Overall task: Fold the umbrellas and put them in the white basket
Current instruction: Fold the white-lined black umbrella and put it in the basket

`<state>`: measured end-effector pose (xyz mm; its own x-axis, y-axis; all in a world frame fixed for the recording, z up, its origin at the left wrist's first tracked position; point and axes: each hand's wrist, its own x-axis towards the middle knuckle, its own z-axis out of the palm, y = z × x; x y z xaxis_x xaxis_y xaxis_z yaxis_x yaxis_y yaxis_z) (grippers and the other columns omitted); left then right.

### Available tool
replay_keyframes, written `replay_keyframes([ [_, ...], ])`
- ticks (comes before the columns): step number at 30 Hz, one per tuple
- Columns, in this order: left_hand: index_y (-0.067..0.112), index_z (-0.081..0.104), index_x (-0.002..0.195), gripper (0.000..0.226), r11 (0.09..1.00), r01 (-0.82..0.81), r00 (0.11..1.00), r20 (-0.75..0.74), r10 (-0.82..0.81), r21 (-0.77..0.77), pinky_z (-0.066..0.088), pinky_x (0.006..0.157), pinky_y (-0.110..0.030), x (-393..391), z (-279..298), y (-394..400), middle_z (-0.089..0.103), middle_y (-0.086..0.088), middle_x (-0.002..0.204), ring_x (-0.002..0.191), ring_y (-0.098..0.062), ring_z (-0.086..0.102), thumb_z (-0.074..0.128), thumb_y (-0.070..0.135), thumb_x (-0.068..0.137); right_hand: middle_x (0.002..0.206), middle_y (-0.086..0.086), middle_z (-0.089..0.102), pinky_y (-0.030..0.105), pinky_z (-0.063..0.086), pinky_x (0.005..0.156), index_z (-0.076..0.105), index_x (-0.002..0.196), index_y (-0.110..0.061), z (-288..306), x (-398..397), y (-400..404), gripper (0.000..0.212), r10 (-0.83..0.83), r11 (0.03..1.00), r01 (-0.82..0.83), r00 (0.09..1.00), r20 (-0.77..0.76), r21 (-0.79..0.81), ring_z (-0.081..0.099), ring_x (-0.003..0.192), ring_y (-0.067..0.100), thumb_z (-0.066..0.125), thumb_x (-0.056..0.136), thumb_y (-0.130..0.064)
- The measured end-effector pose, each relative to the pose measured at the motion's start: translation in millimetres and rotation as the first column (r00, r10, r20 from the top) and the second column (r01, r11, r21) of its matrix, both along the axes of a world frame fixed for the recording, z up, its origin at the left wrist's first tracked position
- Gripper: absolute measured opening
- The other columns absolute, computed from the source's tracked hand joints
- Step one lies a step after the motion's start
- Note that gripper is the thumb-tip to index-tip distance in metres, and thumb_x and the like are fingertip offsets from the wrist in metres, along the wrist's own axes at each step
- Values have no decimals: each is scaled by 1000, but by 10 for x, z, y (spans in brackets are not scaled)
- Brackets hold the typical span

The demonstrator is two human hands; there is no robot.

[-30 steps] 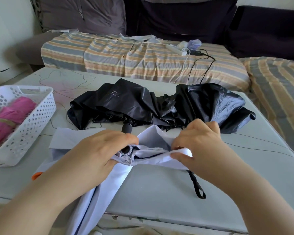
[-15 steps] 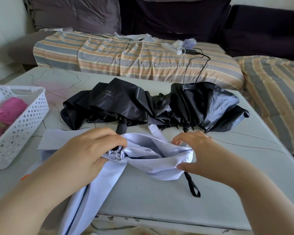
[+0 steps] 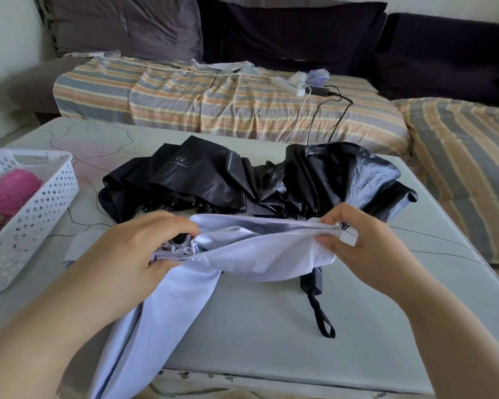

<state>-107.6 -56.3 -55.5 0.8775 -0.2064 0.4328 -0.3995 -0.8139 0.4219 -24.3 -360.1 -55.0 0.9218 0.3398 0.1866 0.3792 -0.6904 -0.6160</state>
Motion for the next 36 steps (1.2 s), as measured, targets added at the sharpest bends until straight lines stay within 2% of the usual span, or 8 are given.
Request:
replay_keyframes([
  [6,41,53,98,73,997,20,1000,-2,-20,71,35,65,0,15,4,36,49,28,103,81,7,49,77,-16,59,53,-2,42,25,28,57,56,59,-11,127,69,-98,28,167,931,8,879,446,-364,42,54,23,52,76,-32],
  [12,35,53,99,48,993,76,996,39,-80,92,29,73,6,26,35,-98,53,21,97,79,4,47,58,4,63,52,-2,51,31,23,65,58,55,-17,199,40,-217,26,96,853,209,839,536,-479,53,60,30,50,72,-35],
  [14,34,53,98,54,992,45,997,64,-53,114,27,73,7,55,-1,-114,58,18,91,78,2,45,54,-1,57,80,-2,67,37,27,87,71,78,-22,120,14,-106,20,107,851,196,844,526,-488,58,88,28,66,67,-38],
  [19,32,53,103,63,992,59,993,98,-70,115,40,69,-19,-16,-48,-172,64,11,90,81,-4,48,49,-6,53,116,-5,63,38,28,102,38,139,-24,-44,-204,382,95,247,898,-57,886,392,-436,43,109,12,86,60,-39],
  [23,28,59,96,43,993,-87,992,-83,94,79,48,67,-26,347,-307,-141,65,2,99,71,-12,50,53,-5,69,57,-7,53,21,23,61,56,81,-24,-96,-158,533,30,371,855,-113,815,446,-506,45,55,18,73,59,-14],
  [25,43,56,103,57,989,-134,963,-242,117,-58,51,75,-37,438,-478,-96,65,5,103,74,-14,56,62,-3,70,44,-5,39,25,28,53,43,54,-22,-103,-95,494,35,421,807,-102,791,445,-582,38,44,19,73,48,-5],
  [29,79,29,110,100,993,-49,975,-220,24,-109,52,83,-37,276,-512,-46,55,34,93,95,-13,63,71,-1,65,53,-7,52,28,33,75,59,58,-21,-72,-51,483,39,317,840,-2,813,488,-543,57,62,22,79,33,2],
  [36,35,50,113,63,995,100,995,6,-100,-5,41,73,-13,-14,-120,-242,66,13,95,88,-1,52,57,6,58,85,-2,66,32,31,89,70,83,-15,-72,-121,664,34,165,937,93,731,662,-337,62,87,26,70,54,3],
])
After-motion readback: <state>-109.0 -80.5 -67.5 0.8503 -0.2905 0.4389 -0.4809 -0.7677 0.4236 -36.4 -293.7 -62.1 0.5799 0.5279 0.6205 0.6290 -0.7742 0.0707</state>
